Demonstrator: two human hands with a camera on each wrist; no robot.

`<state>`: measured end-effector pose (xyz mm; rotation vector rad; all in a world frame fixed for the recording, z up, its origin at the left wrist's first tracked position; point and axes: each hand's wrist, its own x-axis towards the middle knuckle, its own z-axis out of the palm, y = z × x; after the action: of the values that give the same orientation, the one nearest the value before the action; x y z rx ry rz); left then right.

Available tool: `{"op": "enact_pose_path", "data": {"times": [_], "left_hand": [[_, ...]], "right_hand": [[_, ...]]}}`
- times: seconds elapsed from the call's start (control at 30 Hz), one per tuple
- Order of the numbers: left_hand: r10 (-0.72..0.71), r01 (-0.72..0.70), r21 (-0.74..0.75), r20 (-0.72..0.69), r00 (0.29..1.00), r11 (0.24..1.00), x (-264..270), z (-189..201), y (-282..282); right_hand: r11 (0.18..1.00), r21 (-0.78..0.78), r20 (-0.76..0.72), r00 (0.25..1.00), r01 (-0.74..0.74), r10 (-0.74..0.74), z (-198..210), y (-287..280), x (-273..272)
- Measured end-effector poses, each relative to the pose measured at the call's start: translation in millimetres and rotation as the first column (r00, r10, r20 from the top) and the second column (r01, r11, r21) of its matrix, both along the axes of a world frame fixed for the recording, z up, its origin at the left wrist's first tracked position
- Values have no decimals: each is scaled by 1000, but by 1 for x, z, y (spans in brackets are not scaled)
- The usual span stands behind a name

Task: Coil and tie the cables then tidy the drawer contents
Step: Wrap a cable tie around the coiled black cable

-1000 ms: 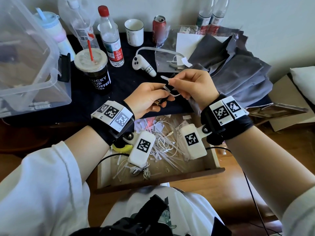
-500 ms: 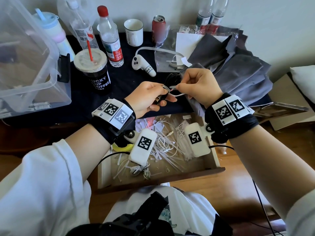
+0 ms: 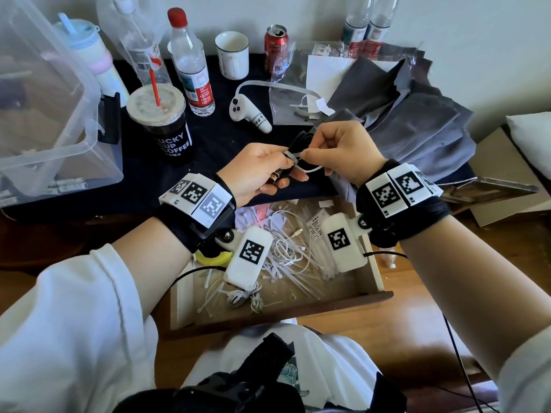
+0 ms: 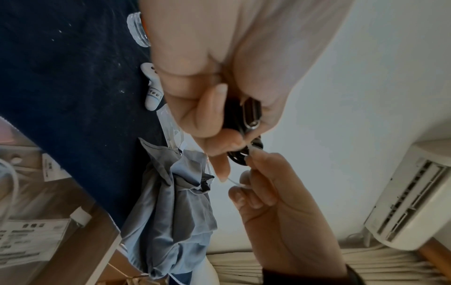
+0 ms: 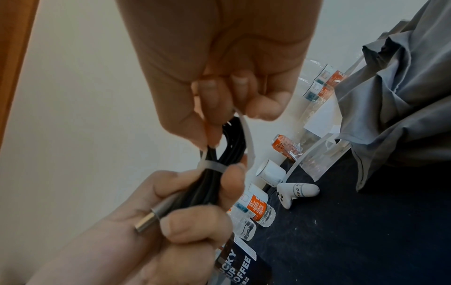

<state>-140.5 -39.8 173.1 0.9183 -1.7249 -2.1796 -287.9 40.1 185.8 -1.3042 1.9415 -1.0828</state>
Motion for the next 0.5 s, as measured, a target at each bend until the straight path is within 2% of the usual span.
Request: {"op": "enact_pose_path", "data": {"times": [0.13,0.27,0.33,0.43,0.5], "left_hand": [[-2,3,-50,16,1000,999,0,-2,0],[2,0,-76,19,1000,997,-2,-4,2],[-4,4,-66,6,1000,998,-1,-4,1],[16,-16,-6,-15,1000,1000,1,-2,-3],[67,-66,47,-20,998,997,2,-3,-5]], "right_hand": [[997,62,-13,999,-39,40,2,-1,1],[998,67,-36,999,-11,13,-2,0,4],[997,73,26,1000,2,-4,-2,2,3],[996,89,219,976,-2,-18,-2,4,2],[996,87,263,965,0,-23,-3,5,2]]}}
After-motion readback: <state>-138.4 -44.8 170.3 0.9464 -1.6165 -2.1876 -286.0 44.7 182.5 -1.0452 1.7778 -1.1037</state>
